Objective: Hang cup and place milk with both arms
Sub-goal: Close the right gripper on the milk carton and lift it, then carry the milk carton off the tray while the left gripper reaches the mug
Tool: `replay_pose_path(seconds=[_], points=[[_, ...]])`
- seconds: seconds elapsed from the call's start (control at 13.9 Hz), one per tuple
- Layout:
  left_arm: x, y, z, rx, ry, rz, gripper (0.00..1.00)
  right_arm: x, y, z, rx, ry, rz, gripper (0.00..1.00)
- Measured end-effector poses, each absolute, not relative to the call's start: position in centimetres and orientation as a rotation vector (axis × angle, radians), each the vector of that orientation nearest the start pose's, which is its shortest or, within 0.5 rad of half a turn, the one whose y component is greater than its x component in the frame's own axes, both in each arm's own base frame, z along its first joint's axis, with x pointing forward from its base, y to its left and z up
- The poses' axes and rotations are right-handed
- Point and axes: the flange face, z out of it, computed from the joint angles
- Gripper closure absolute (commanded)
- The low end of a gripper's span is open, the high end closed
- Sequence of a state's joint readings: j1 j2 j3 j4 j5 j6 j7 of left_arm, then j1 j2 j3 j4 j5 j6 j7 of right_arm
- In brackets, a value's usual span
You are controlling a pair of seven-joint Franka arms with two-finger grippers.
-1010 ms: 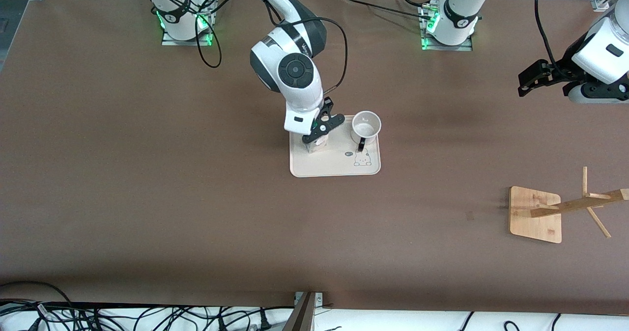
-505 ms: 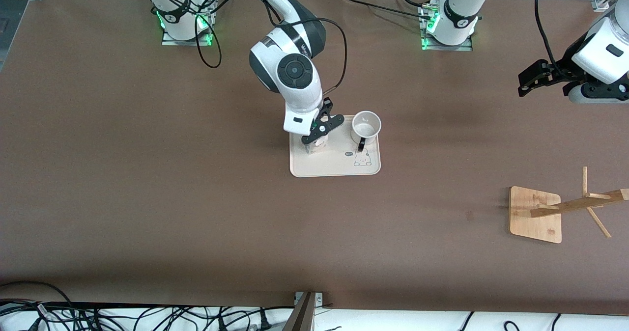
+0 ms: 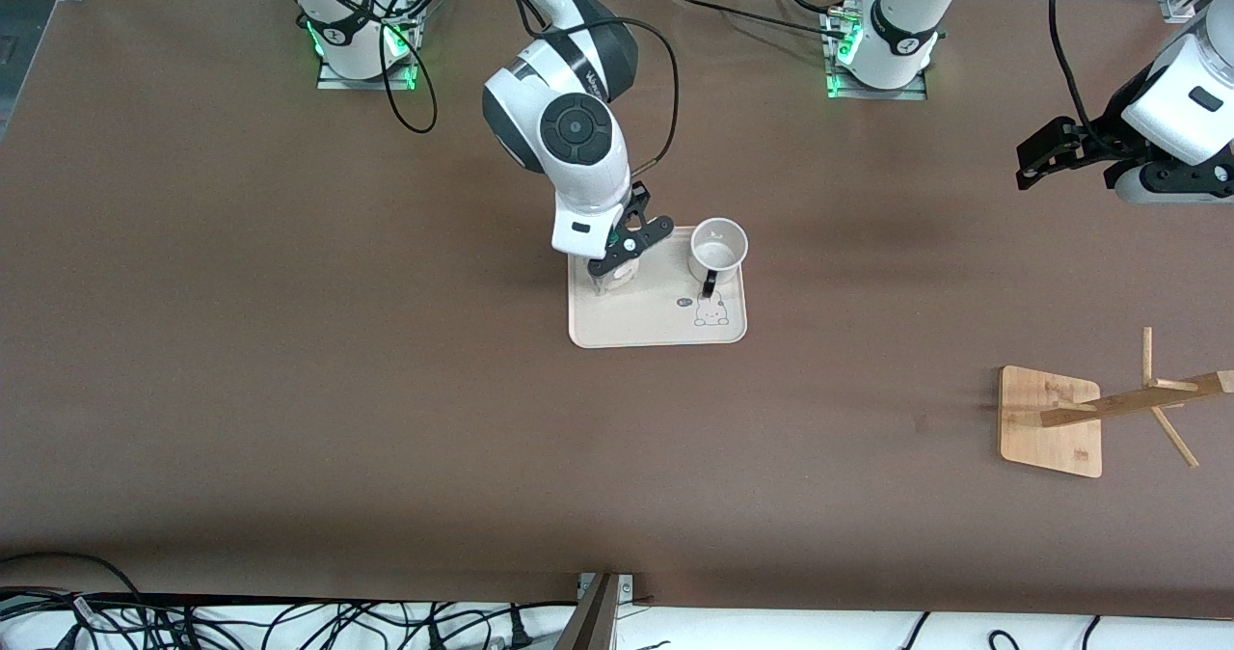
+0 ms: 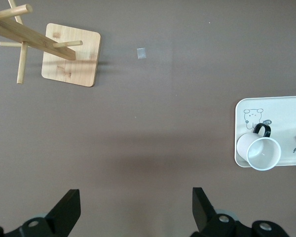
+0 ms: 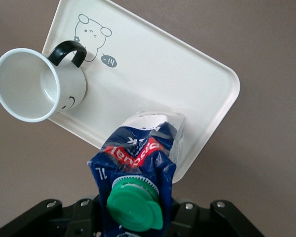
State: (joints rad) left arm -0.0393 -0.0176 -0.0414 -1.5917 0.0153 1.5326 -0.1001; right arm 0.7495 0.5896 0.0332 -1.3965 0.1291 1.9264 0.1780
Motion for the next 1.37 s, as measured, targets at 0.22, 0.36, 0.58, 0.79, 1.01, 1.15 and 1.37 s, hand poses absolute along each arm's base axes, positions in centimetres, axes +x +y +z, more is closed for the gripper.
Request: replay_pose_path(seconds=[0.22, 0.36, 0.58, 0.79, 1.01, 1.15, 1.37], points=[[54.3, -4.2, 62.1, -3.121, -0.031, 0.062, 0.0, 49.8, 50.0, 38.7, -2.898, -0.796, 0.19, 0.71], [54.3, -4.2, 62.1, -3.121, -0.031, 0.062, 0.0, 50.1, 49.0, 41.1, -2.888, -0.764, 0.178, 0.71], [54.3, -4.3, 62.1, -3.121, -0.028, 0.064, 0.0, 51.0, 47.4, 44.2, -2.88, -0.727, 0.127, 0.71], [54.6, -4.6, 61.0, -3.117, -0.02, 0.117, 0.0, 52.5, 44.5, 47.5, -2.886, -0.649, 0.083, 0.71], [54.6, -4.4, 60.0, -3.11, -0.026, 0.187, 0.0, 53.7, 40.9, 50.2, -2.911, -0.561, 0.089, 0.71], [54.7, -4.4, 59.5, -3.108, -0.026, 0.209, 0.0, 54.6, 39.1, 50.4, -2.933, -0.509, 0.108, 0.71], [55.1, -6.0, 57.6, -3.096, 0.025, 0.293, 0.0, 56.6, 35.4, 50.0, -3.01, -0.421, 0.127, 0.71]])
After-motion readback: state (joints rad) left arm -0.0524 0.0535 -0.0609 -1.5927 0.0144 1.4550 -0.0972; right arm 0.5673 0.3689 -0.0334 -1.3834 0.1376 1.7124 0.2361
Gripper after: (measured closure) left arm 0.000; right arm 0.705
